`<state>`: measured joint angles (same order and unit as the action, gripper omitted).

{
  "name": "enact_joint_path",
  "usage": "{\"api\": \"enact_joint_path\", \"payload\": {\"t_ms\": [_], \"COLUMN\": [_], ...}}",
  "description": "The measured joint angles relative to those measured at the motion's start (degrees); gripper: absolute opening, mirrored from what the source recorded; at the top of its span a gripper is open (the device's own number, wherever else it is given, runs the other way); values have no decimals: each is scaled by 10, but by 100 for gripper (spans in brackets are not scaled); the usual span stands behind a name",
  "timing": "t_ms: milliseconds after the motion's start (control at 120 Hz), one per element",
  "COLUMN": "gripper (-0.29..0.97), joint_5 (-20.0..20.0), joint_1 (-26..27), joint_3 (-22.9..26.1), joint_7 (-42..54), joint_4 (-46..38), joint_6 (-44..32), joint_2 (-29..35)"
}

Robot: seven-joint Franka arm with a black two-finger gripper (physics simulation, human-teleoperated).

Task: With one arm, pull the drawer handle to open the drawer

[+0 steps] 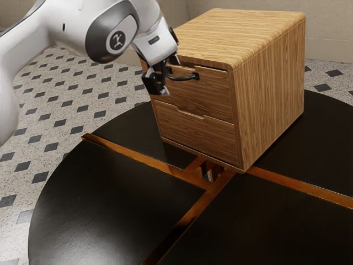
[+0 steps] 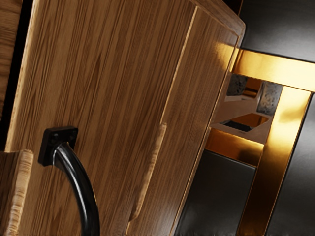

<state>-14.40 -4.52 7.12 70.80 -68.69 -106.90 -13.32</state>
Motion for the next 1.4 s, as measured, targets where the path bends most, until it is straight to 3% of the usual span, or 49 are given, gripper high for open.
{"api": "enact_joint_path", "payload": {"t_ms": [917,1067,1283,1400], "gripper": [66,69,59,63], "joint_5": [0,0,1,2], "joint_1": [-3,-2,4,5], "joint_3": [-13,-16,-25,-27], "joint_7": [0,0,-1,-1], "joint_4": [-11,-21,-45,-48], "joint_6": [-28,-28,-24,-11], "joint_2": [-37,-37,-16,-6]}}
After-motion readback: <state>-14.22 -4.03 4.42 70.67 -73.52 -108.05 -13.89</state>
